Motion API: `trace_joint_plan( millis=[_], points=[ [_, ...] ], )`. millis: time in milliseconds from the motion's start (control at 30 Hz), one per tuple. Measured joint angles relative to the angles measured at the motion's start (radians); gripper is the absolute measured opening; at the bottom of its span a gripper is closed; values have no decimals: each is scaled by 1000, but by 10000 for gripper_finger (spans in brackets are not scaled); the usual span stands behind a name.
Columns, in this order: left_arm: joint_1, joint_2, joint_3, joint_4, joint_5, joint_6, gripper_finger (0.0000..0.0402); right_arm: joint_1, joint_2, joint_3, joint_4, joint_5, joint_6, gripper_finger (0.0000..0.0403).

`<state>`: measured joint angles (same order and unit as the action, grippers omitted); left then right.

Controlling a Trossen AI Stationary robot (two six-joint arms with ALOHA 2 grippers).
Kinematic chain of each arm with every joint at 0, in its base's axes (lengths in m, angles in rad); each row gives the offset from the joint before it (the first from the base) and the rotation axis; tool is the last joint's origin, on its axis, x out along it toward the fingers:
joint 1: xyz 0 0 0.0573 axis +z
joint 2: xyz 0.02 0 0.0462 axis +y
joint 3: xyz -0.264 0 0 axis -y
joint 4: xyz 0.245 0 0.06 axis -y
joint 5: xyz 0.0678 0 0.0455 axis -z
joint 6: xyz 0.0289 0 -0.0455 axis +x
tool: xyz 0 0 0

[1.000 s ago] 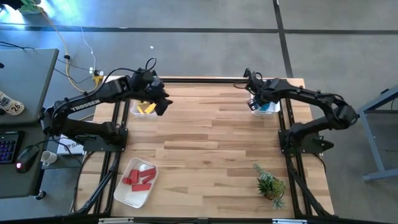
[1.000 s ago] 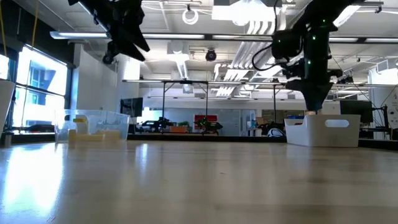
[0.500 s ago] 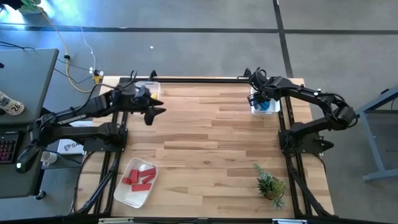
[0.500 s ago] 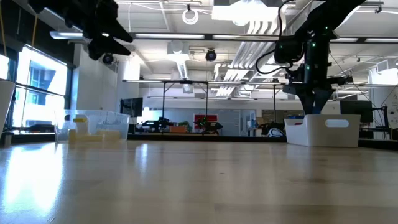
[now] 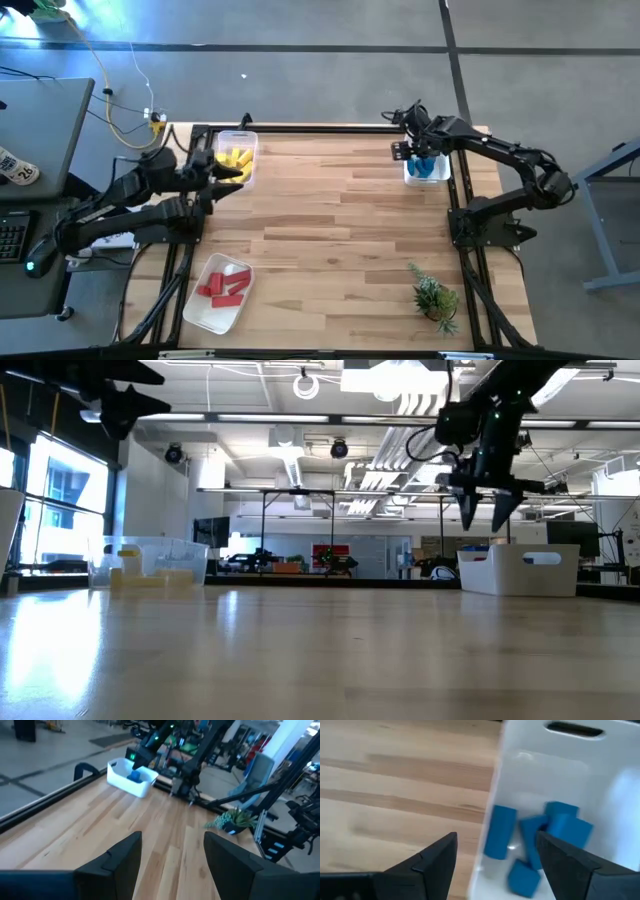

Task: Sort & place blocks by color
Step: Return to Home Position

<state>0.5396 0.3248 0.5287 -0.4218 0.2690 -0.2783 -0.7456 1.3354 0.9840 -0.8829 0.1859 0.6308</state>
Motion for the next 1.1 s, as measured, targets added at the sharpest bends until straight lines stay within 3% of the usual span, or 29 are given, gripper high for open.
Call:
trace_joint_plan(
  millis=[133,500,667,867,1100],
  points=[
    [0,-102,-50,0,0,-10,202,25,0,65,0,-48,0,258],
    [0,-321,-204,20,93,-89,202,230,0,217,14,-16,47,259],
    [0,-313,-248,75,122,-102,202,341,0,232,31,49,85,259],
    [0,-321,-316,150,124,-112,202,466,0,230,61,31,126,259],
    [0,-320,-386,214,175,-119,202,607,0,230,80,120,198,259]
  ],
)
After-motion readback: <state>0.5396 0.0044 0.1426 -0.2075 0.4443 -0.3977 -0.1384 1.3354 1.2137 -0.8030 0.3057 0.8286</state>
